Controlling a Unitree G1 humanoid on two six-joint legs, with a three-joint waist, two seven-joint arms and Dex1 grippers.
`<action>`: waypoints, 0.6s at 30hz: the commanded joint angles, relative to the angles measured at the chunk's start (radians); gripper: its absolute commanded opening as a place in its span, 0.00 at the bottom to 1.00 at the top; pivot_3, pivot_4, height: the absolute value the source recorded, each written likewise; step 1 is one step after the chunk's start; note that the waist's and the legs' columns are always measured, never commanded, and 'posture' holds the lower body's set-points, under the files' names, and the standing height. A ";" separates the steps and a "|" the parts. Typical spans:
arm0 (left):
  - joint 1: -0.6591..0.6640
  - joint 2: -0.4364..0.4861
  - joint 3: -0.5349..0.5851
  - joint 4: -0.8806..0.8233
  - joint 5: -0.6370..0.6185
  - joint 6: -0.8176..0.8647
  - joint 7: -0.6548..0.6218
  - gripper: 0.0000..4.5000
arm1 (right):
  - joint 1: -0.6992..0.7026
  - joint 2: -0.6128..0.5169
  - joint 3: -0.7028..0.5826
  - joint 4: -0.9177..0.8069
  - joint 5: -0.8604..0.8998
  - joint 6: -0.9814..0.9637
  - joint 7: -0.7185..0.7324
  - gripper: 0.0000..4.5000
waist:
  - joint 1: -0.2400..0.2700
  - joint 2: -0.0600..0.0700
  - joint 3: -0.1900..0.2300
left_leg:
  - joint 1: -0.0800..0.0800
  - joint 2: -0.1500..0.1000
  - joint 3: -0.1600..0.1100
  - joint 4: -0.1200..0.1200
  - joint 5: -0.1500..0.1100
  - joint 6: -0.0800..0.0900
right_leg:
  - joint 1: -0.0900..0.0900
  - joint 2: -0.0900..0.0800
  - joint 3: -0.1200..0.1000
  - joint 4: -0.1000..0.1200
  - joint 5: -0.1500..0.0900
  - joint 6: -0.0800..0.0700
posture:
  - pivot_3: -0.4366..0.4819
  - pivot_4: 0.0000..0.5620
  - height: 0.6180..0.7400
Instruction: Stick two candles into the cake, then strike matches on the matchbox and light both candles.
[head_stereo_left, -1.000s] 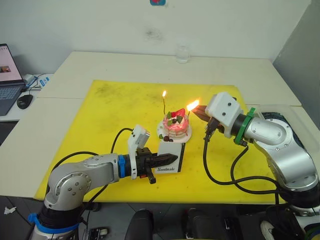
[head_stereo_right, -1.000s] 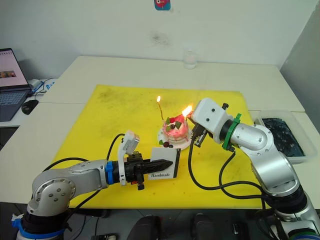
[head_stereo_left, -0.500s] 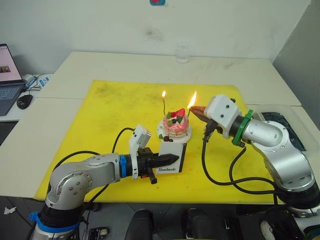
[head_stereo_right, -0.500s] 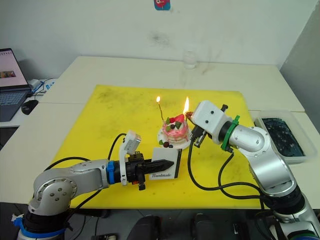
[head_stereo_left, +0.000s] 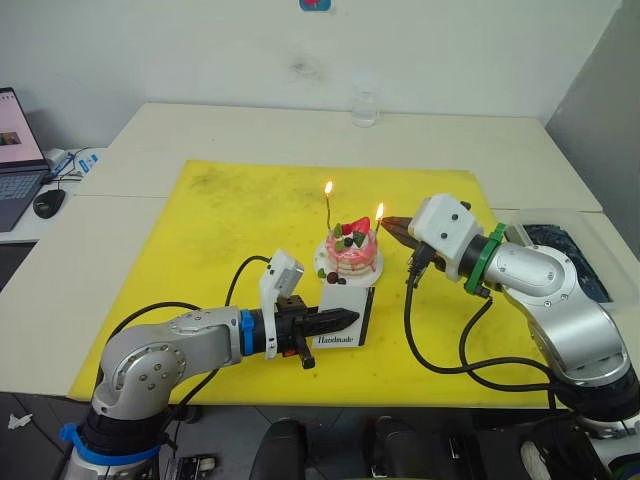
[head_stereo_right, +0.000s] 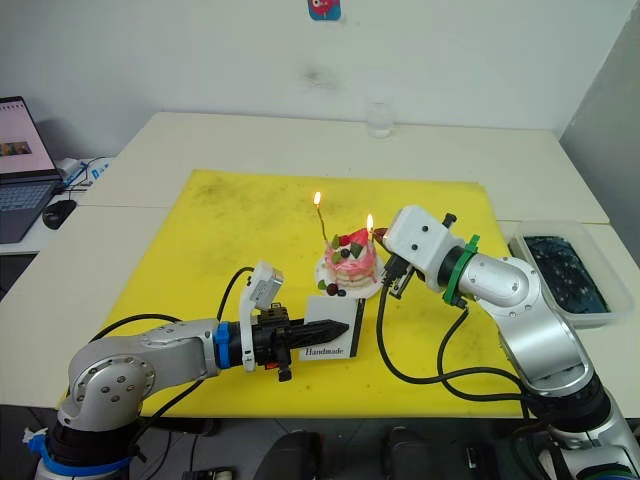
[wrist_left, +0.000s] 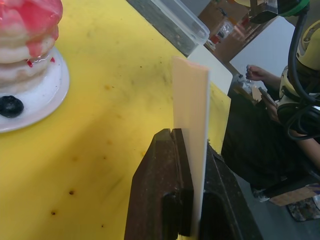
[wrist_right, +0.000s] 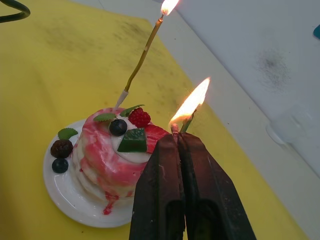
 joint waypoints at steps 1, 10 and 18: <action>-0.007 0.001 0.002 -0.013 -0.004 -0.021 -0.009 0.00 | -0.007 -0.013 -0.035 -0.027 0.007 0.002 0.008 0.01 | 0.000 0.000 0.000 | 0.000 0.000 0.000 0.000 0.000 0.000 | 0.000 0.000 0.000 0.000 0.000 0.000 | 0.48 0.27 1.00; -0.004 -0.013 -0.011 -0.009 -0.004 -0.021 -0.009 0.00 | 0.087 -0.110 -0.188 -0.132 0.114 0.158 0.065 0.01 | 0.003 0.000 0.000 | -0.001 0.000 0.000 0.000 0.000 0.000 | 0.000 -0.001 0.000 0.000 0.000 0.000 | 0.48 0.27 1.00; -0.019 -0.021 -0.031 0.007 0.000 -0.026 -0.024 0.00 | 0.240 -0.186 -0.404 -0.140 0.142 0.260 0.045 0.01 | 0.004 0.000 0.000 | 0.000 0.000 0.000 0.000 0.000 0.000 | 0.000 0.000 0.000 0.000 0.000 0.000 | 0.48 0.27 1.00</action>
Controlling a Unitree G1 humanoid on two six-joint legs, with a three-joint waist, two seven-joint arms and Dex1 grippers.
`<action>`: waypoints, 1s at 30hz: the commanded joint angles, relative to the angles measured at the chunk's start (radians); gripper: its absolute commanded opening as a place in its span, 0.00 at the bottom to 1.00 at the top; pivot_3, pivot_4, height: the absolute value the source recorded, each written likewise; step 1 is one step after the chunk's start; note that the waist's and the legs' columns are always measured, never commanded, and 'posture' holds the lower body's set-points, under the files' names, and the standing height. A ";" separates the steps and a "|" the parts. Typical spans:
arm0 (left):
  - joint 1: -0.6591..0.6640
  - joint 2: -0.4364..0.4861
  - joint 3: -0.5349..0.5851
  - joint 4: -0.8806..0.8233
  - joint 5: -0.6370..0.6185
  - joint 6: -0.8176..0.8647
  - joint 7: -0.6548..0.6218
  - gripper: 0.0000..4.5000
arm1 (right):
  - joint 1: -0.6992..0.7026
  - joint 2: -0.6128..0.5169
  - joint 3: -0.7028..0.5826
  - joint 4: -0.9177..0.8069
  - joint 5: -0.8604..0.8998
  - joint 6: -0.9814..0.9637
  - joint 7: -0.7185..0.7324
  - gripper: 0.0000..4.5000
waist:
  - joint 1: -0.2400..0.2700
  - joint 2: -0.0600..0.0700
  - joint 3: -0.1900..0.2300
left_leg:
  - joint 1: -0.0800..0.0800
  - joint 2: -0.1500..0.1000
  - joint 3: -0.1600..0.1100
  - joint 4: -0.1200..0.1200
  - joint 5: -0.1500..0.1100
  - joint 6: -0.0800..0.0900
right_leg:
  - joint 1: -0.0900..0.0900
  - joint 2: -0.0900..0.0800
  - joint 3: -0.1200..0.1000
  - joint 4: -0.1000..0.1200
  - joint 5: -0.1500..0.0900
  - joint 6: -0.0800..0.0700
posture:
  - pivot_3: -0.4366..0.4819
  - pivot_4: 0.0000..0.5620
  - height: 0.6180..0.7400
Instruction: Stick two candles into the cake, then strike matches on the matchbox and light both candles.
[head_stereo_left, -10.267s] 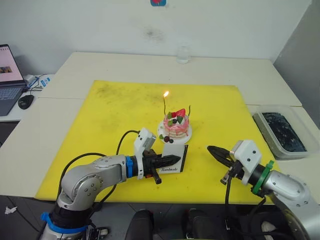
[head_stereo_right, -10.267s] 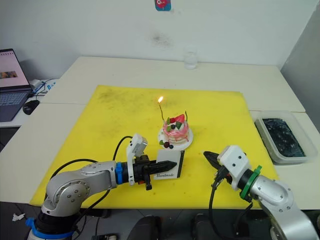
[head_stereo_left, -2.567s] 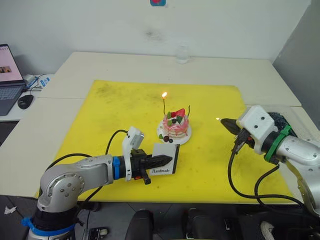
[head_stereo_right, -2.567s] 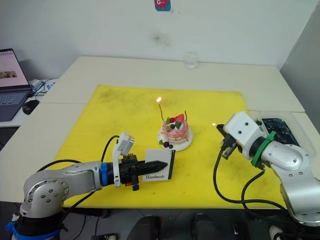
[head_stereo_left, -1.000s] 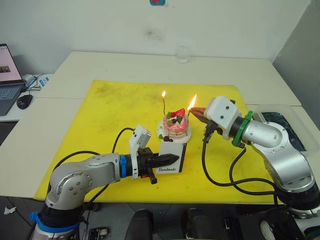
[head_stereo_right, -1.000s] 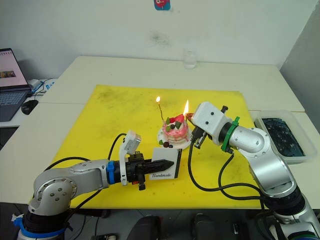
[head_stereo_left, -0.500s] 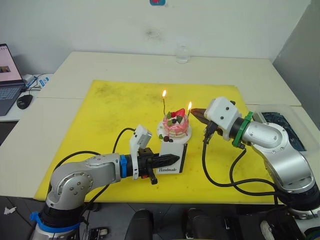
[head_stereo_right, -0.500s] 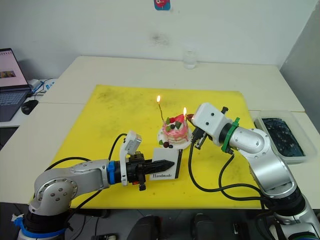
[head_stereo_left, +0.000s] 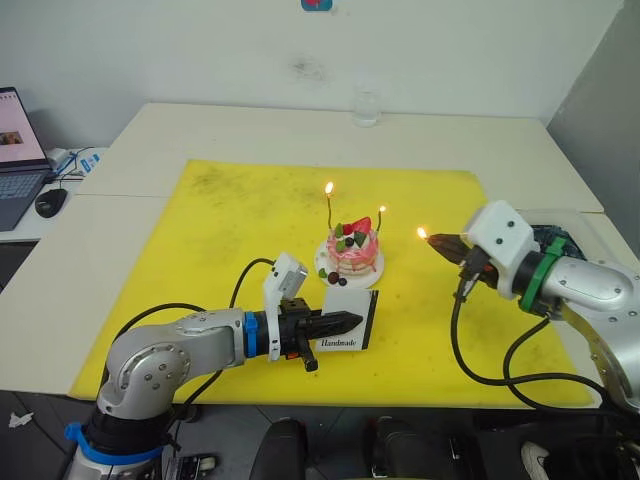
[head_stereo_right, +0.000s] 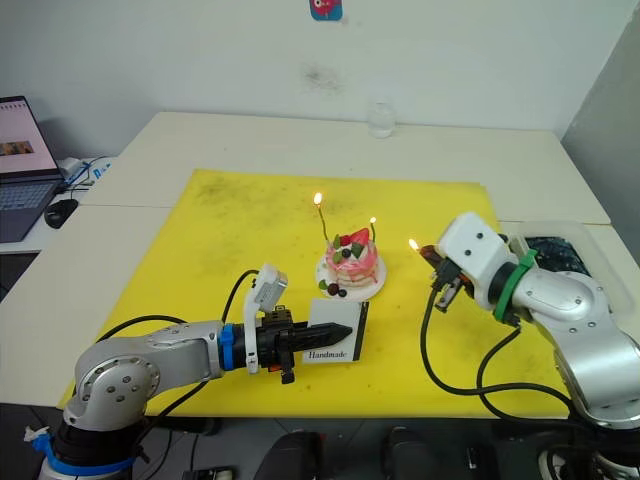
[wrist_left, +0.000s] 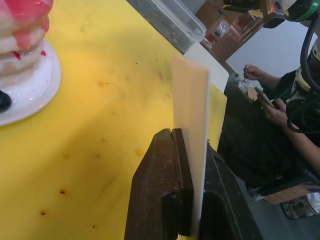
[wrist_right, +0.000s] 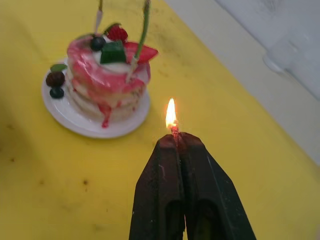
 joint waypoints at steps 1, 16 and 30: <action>-0.019 -0.014 -0.012 -0.008 0.000 -0.025 -0.018 0.00 | 0.048 -0.036 -0.126 0.014 -0.008 0.007 -0.020 0.01 | 0.000 0.000 0.000 | 0.000 0.000 0.000 0.000 0.000 0.000 | 0.000 0.000 0.000 0.000 0.000 0.000 | 0.48 0.27 1.00; 0.014 -0.059 -0.039 -0.025 0.027 -0.059 0.006 0.00 | 0.121 0.003 -0.359 0.417 -0.073 -0.099 -0.200 0.01 | -0.001 0.000 0.000 | 0.000 -0.001 0.001 0.000 0.000 0.000 | 0.000 0.001 0.001 0.000 0.000 0.000 | 0.48 0.27 1.00; 0.027 -0.071 -0.026 -0.046 0.029 -0.061 0.046 0.00 | 0.018 0.048 -0.332 0.657 -0.101 -0.211 -0.337 0.43 | -0.004 0.001 0.000 | 0.000 -0.002 0.001 0.000 0.000 0.000 | 0.000 0.005 0.001 0.000 0.000 0.000 | 0.48 0.27 1.00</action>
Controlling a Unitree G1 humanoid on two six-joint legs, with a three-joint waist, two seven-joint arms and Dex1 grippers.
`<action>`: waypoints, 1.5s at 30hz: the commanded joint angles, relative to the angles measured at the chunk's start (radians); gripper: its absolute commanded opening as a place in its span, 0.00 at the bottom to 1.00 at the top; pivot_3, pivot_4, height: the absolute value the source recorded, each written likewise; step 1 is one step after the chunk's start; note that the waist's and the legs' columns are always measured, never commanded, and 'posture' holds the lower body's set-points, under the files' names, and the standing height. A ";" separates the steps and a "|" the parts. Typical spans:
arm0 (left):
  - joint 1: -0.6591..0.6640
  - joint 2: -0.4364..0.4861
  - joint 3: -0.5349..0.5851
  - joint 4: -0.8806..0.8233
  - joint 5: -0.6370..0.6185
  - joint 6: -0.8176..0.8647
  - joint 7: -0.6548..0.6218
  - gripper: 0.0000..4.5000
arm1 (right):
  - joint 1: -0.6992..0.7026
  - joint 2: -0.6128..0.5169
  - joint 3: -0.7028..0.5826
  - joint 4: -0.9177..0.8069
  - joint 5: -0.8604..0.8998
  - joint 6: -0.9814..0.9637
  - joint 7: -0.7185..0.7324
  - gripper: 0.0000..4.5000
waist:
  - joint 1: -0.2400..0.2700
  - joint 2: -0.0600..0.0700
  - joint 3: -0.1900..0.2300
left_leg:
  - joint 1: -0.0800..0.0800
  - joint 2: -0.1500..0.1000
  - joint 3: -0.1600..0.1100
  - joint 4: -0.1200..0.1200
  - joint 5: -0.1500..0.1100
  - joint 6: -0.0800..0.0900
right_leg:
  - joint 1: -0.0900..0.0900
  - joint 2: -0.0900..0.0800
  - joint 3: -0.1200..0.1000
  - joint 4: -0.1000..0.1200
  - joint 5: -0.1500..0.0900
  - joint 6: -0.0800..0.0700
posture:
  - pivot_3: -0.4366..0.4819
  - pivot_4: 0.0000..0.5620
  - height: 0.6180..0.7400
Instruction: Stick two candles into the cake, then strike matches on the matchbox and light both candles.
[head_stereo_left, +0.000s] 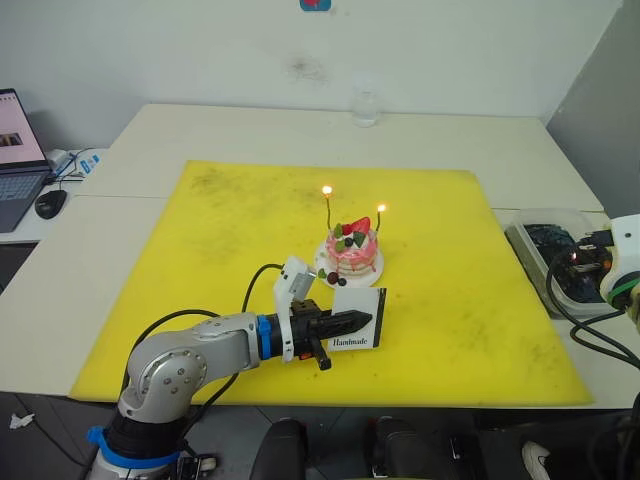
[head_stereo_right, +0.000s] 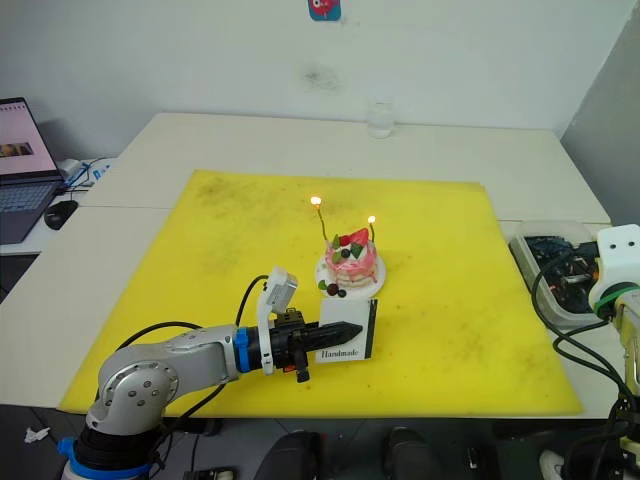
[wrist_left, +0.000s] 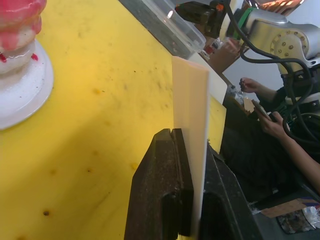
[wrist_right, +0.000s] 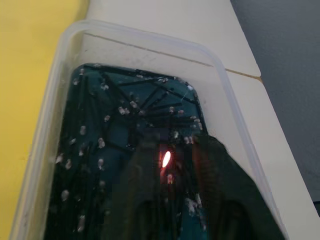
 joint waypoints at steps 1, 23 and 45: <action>0.007 0.007 0.015 -0.054 -0.013 -0.010 0.012 0.00 | -0.015 0.000 -0.030 -0.036 0.000 -0.029 -0.028 0.51 | 0.000 0.000 0.000 | 0.000 0.000 0.000 0.000 0.000 0.000 | 0.000 0.000 0.000 0.000 0.000 0.000 | 0.48 0.27 1.00; -0.049 0.096 -0.012 0.071 -0.173 0.250 0.239 0.00 | 0.123 -0.224 0.032 -0.614 0.455 0.164 0.466 1.00 | 0.004 0.001 0.000 | 0.000 0.001 -0.001 0.000 0.000 0.000 | 0.001 -0.001 -0.001 0.000 0.000 0.000 | 0.48 0.27 1.00; -0.087 0.511 0.174 -0.026 -0.220 0.302 -0.065 0.99 | 0.118 -0.354 0.044 -0.659 0.548 0.162 0.540 1.00 | 0.001 -0.001 0.002 | 0.001 0.002 -0.002 -0.001 0.000 0.000 | 0.000 -0.003 -0.002 0.000 -0.001 -0.002 | 0.48 0.27 1.00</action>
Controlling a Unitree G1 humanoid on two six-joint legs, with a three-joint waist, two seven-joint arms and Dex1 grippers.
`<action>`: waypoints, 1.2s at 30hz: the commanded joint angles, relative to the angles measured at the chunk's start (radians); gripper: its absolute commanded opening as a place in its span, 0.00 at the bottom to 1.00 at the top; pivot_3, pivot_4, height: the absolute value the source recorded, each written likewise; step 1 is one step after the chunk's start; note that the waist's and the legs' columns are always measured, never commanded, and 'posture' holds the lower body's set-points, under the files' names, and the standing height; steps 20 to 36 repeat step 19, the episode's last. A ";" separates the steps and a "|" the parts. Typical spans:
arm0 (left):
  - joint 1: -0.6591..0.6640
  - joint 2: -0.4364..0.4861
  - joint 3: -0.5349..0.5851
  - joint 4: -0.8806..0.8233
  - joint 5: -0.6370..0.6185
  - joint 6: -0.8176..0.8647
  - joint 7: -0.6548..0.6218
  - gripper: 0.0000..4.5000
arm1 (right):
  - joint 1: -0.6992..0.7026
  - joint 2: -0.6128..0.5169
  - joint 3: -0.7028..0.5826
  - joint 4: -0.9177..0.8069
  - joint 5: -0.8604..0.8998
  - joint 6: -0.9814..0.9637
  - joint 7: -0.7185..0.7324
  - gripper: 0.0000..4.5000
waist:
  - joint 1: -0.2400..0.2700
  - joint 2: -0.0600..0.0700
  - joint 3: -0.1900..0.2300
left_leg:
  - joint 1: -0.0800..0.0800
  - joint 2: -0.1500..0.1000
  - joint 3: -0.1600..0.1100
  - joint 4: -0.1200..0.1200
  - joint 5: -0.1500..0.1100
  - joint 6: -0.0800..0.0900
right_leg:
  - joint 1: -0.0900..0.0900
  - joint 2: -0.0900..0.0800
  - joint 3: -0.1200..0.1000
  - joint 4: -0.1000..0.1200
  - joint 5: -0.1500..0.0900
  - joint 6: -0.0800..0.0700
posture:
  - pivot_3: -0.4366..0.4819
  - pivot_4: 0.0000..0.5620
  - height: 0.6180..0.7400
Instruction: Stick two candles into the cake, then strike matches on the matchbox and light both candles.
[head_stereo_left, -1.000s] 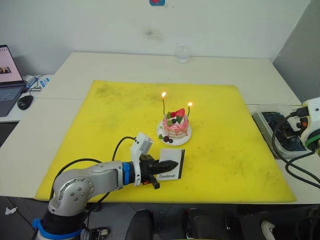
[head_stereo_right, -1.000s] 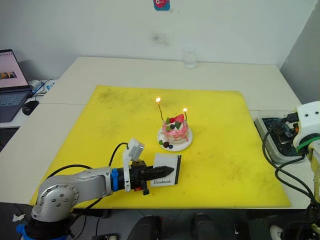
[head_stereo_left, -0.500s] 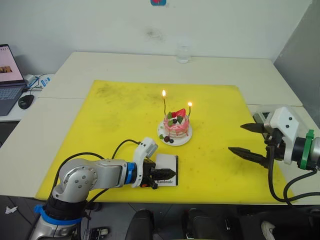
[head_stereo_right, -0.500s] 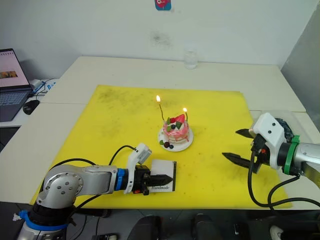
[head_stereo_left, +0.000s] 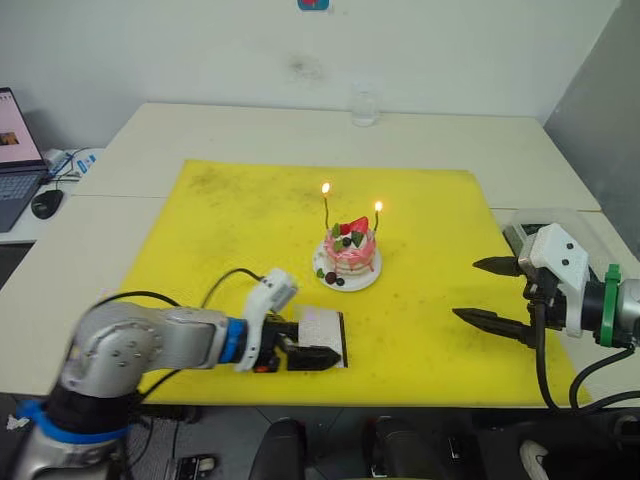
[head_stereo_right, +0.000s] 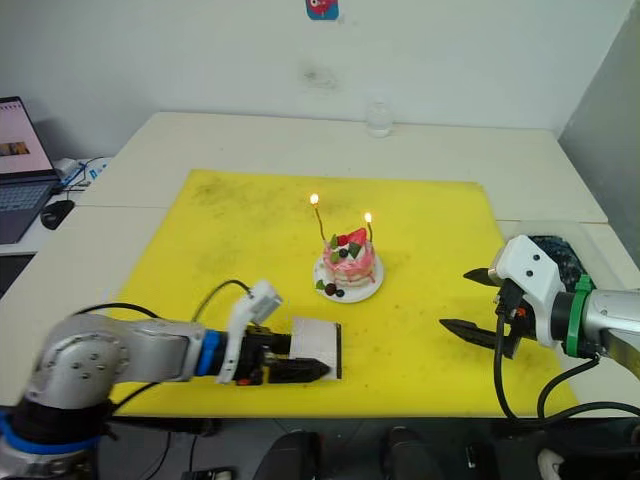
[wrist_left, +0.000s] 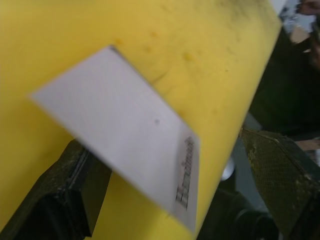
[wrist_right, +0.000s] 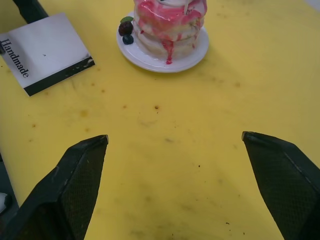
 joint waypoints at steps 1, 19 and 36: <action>0.026 0.153 0.075 -0.067 0.043 -0.053 -0.190 0.99 | -0.024 -0.040 -0.039 -0.005 0.012 -0.051 0.047 1.00 | 0.001 0.000 0.000 | 0.000 0.000 0.000 0.000 0.000 0.000 | 0.000 -0.001 0.000 0.000 0.000 -0.001 | 0.48 0.27 1.00; 0.307 0.301 0.235 0.214 0.754 -0.908 -0.672 0.99 | -0.087 -0.214 -0.157 0.305 -0.081 -0.310 0.299 1.00 | 0.006 0.003 0.003 | -0.001 0.001 0.004 -0.004 -0.001 0.000 | -0.001 -0.007 -0.001 -0.004 -0.006 -0.009 | 0.48 0.27 1.00; 0.307 0.301 0.235 0.214 0.754 -0.908 -0.672 0.99 | -0.087 -0.214 -0.157 0.305 -0.081 -0.310 0.299 1.00 | 0.006 0.003 0.003 | -0.001 0.001 0.004 -0.004 -0.001 0.000 | -0.001 -0.007 -0.001 -0.004 -0.006 -0.009 | 0.48 0.27 1.00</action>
